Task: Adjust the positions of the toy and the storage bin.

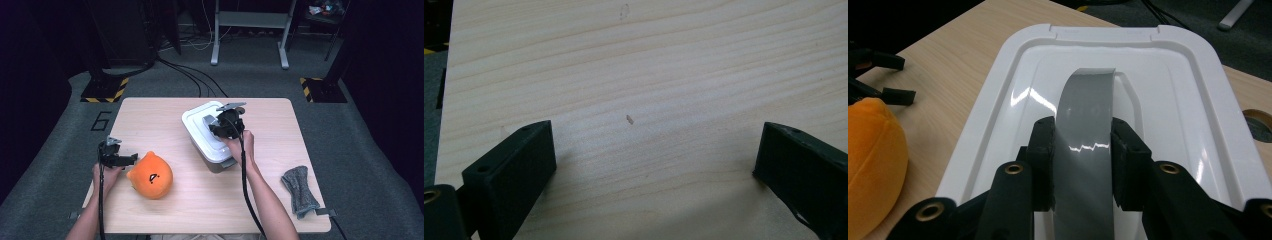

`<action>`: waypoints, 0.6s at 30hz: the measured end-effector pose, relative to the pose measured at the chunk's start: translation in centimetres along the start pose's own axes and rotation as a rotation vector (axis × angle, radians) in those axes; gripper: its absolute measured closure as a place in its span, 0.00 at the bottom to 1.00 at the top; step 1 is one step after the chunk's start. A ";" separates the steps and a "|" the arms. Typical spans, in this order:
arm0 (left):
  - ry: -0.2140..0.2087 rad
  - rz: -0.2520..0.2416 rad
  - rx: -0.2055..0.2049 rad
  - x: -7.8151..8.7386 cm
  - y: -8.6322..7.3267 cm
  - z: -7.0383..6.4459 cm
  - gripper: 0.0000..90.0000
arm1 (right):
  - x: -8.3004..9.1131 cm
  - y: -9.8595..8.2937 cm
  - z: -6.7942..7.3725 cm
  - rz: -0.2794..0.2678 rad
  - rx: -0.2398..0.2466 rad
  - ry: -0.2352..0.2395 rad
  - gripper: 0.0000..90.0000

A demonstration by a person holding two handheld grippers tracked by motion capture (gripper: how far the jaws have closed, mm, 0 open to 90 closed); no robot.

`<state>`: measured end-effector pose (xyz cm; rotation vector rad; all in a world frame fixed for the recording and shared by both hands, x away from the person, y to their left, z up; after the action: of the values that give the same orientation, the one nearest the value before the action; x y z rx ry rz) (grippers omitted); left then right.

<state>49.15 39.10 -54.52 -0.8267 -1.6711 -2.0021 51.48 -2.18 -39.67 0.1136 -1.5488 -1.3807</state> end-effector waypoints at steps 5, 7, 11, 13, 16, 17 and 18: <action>0.000 0.000 0.000 0.0 0.0 0.0 0.03 | 0.1 -0.1 0.0 -0.004 -0.016 0.009 0.75; 0.000 0.000 -0.001 0.0 0.0 0.0 0.03 | 0.2 -0.2 0.0 -0.002 -0.014 0.020 0.75; 0.000 0.001 -0.001 0.0 0.0 0.0 0.03 | 0.2 -0.3 0.2 -0.008 -0.025 0.031 0.75; 0.000 0.001 -0.002 0.0 0.0 0.0 0.03 | 0.2 -0.3 0.2 -0.008 -0.024 0.032 0.75; 0.000 0.000 -0.001 0.0 0.0 0.0 0.03 | 0.2 -0.4 0.2 -0.008 -0.022 0.029 0.75; 0.000 0.000 0.000 0.0 0.0 0.0 0.03 | 0.2 -0.4 0.2 -0.006 -0.015 0.023 0.75; 0.000 0.001 -0.002 0.0 0.0 0.0 0.03 | 0.2 -0.4 0.2 -0.005 -0.012 0.021 0.75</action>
<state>49.15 39.10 -54.52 -0.8279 -1.6696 -2.0033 50.99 -2.29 -39.78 0.1243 -1.5231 -1.3885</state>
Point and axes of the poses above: each handheld gripper's, and its own axes: x roughly backward along the jaws, y roughly out of its top, z roughly to its left, the point moved 2 cm from there along -x, roughly forward along the jaws, and after that the axes turned 9 degrees about y, right-handed, at the moved point
